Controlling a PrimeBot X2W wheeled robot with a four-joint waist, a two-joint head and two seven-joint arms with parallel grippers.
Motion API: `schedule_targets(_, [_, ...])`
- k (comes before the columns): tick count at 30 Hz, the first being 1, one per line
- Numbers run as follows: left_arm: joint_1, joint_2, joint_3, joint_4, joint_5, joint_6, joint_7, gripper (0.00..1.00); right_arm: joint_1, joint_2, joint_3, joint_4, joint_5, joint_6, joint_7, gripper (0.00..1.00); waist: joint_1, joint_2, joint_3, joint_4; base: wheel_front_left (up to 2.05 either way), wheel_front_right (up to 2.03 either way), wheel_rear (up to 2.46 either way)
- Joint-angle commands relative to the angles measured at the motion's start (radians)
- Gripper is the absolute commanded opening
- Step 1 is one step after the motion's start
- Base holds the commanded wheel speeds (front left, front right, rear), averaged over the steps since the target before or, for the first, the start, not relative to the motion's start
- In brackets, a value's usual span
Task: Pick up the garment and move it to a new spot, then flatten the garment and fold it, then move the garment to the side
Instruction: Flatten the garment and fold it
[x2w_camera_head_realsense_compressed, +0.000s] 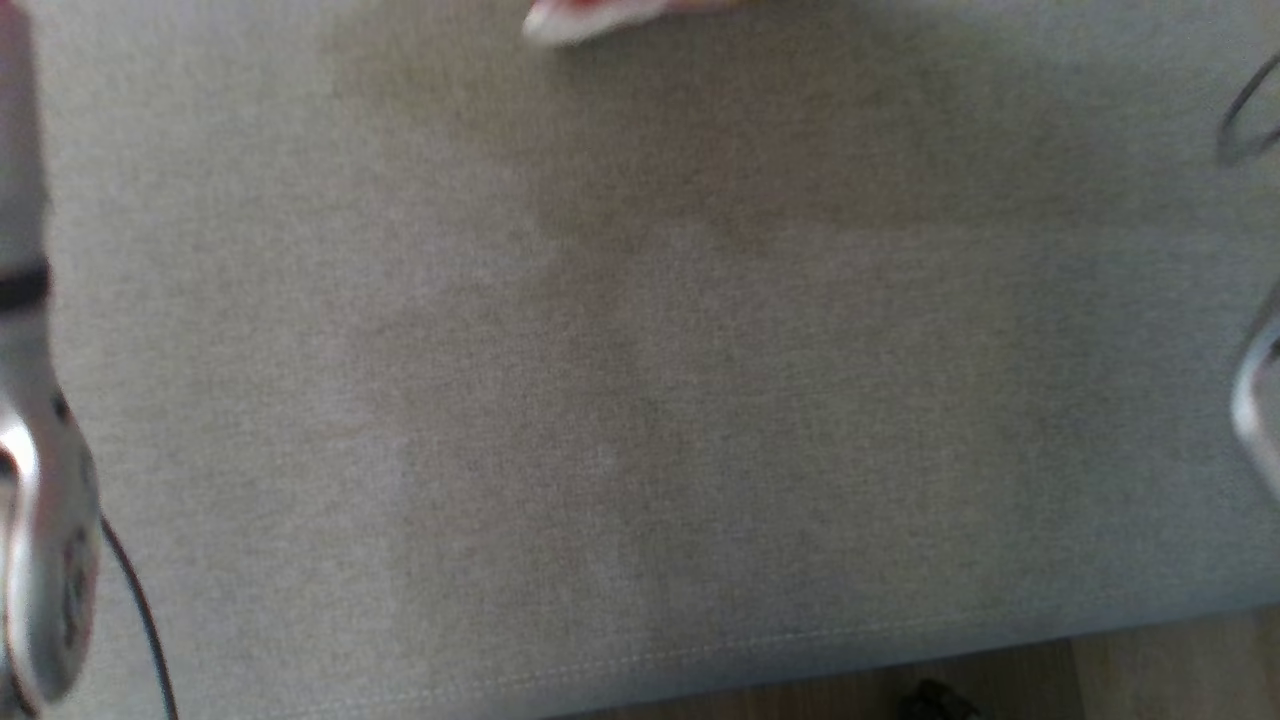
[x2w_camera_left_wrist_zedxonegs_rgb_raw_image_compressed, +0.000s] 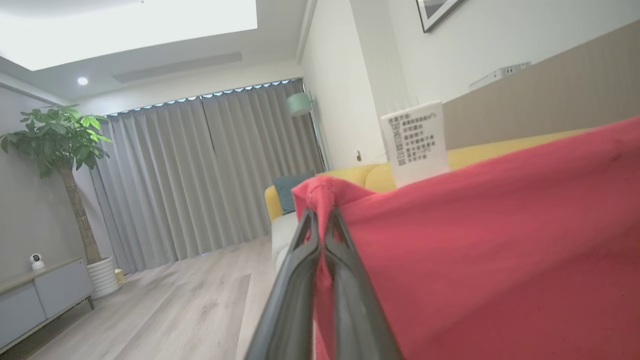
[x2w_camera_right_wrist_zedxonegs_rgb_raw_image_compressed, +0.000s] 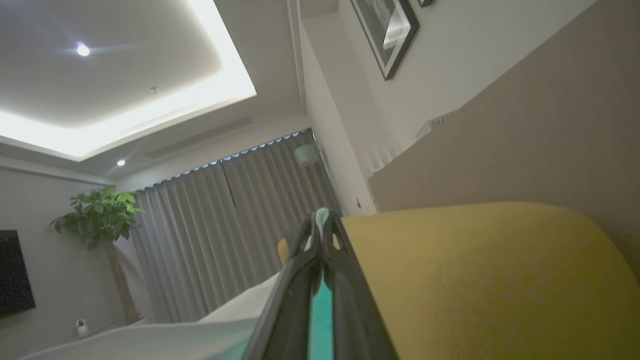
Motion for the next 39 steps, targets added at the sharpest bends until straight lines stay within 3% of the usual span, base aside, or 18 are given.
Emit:
schedule_targets(1, [-0.086,0.036,0.029,-0.021,0.001,0.014,-0.010,0.00,-0.099,0.008,-0.017,-0.037,-0.034,-0.001,-0.014,0.00,-0.0001,0.0000,0.040,0.002,0.00,0.00,0.00])
schedule_targets(6, [-0.204,0.019,0.029,-0.037,-0.002,0.024,-0.012,0.00,-0.236,0.016,-0.128,-0.141,-0.131,-0.001,-0.018,0.00,-0.0001,0.0000,0.075,0.001,0.00,0.00,0.00])
schedule_targets(11, [-0.166,0.005,0.053,0.035,-0.044,0.021,-0.012,0.00,-0.213,0.026,-0.153,-0.197,-0.154,-0.001,-0.018,0.00,-0.0001,0.0000,0.102,-0.005,0.00,0.00,0.00])
schedule_targets(20, [0.164,-0.090,0.140,0.091,-0.152,0.022,-0.012,0.00,0.178,0.009,-0.045,-0.272,0.054,-0.001,-0.018,0.00,-0.0001,0.0000,0.114,-0.007,0.00,0.00,0.00])
schedule_targets(27, [0.494,-0.174,0.202,0.034,-0.194,0.022,-0.012,0.00,0.582,-0.008,0.099,-0.317,0.224,-0.001,-0.018,0.00,-0.0001,0.0000,0.008,-0.018,0.00,0.00,0.00])
schedule_targets(39, [0.837,-0.197,0.195,-0.074,-0.252,0.041,-0.012,0.00,0.942,-0.025,0.250,-0.334,0.331,-0.001,0.011,0.00,-0.0001,0.0000,-0.153,-0.030,0.00,0.00,0.00])
